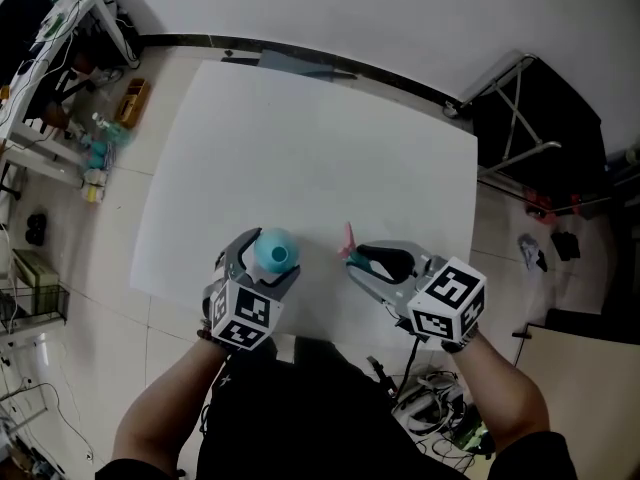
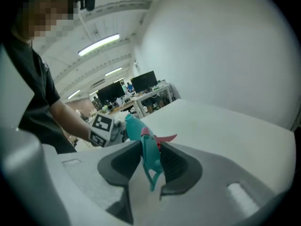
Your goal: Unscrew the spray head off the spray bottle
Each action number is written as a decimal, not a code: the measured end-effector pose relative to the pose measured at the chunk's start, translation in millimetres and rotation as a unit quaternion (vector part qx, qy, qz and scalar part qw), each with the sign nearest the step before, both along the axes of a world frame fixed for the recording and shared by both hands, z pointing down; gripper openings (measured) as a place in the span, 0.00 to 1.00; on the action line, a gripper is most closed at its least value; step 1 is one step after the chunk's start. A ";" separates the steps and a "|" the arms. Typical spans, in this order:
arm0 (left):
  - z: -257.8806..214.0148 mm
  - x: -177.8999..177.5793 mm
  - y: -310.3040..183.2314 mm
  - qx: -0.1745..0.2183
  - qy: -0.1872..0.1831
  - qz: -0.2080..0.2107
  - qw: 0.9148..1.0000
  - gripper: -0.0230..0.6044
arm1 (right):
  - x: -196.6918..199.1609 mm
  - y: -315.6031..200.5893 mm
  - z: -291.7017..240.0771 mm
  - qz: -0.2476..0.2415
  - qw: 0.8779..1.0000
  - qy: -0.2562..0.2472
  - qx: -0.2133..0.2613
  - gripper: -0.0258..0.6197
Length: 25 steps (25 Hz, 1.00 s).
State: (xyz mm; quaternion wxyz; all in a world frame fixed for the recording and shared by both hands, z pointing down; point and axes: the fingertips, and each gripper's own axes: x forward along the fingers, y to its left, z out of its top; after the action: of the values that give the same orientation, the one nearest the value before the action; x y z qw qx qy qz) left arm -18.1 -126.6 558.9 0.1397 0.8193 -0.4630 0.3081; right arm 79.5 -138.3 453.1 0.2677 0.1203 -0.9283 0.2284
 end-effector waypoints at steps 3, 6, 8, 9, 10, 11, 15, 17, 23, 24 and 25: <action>-2.1 -1.2 -1.8 0.003 -0.001 0.001 1.000 0.73 | -6.5 -3.2 -27.3 0.030 0.997 -0.058 -0.039 0.23; -4.4 -1.7 -2.8 0.005 -0.003 0.003 1.000 0.73 | -10.8 -6.9 -51.9 0.059 0.988 -0.118 -0.085 0.23; -4.8 -2.6 -2.7 0.005 -0.005 0.004 1.000 0.73 | -12.4 -8.4 -65.9 0.076 0.978 -0.158 -0.117 0.23; -4.9 -3.5 -2.6 0.006 -0.006 0.005 1.000 0.73 | -13.3 -8.8 -72.7 0.083 0.971 -0.178 -0.134 0.23; -4.7 -4.7 -2.6 0.006 -0.008 0.005 1.000 0.73 | -14.3 -9.2 -79.6 0.089 0.965 -0.198 -0.150 0.23; -4.6 -5.8 -2.6 0.006 -0.010 0.006 1.000 0.73 | -15.0 -9.4 -86.6 0.094 0.957 -0.218 -0.165 0.23; -2.9 -8.1 -1.6 0.004 -0.030 0.011 0.999 0.73 | -16.6 -7.0 -114.0 0.104 0.927 -0.289 -0.214 0.22; -0.4 -9.8 -0.9 0.001 -0.046 0.015 0.999 0.73 | -17.6 -4.4 -125.1 0.104 0.915 -0.315 -0.230 0.22; 8.3 -22.2 -0.3 -0.007 -0.093 0.024 0.995 0.73 | -21.8 2.4 -150.7 0.100 0.894 -0.359 -0.247 0.22; 10.1 -25.3 -0.3 -0.009 -0.099 0.025 0.995 0.73 | -22.5 3.2 -155.0 0.099 0.893 -0.364 -0.246 0.22; 12.2 -28.3 -0.1 -0.011 -0.106 0.025 0.994 0.73 | -23.2 4.0 -159.3 0.098 0.892 -0.368 -0.245 0.22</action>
State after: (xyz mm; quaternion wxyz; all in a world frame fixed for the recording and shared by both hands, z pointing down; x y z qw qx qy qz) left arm -46.4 -126.7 571.1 0.0912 0.7920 -0.4507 0.4016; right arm 56.2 -134.4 293.8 -0.0957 0.0481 -0.8584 0.5017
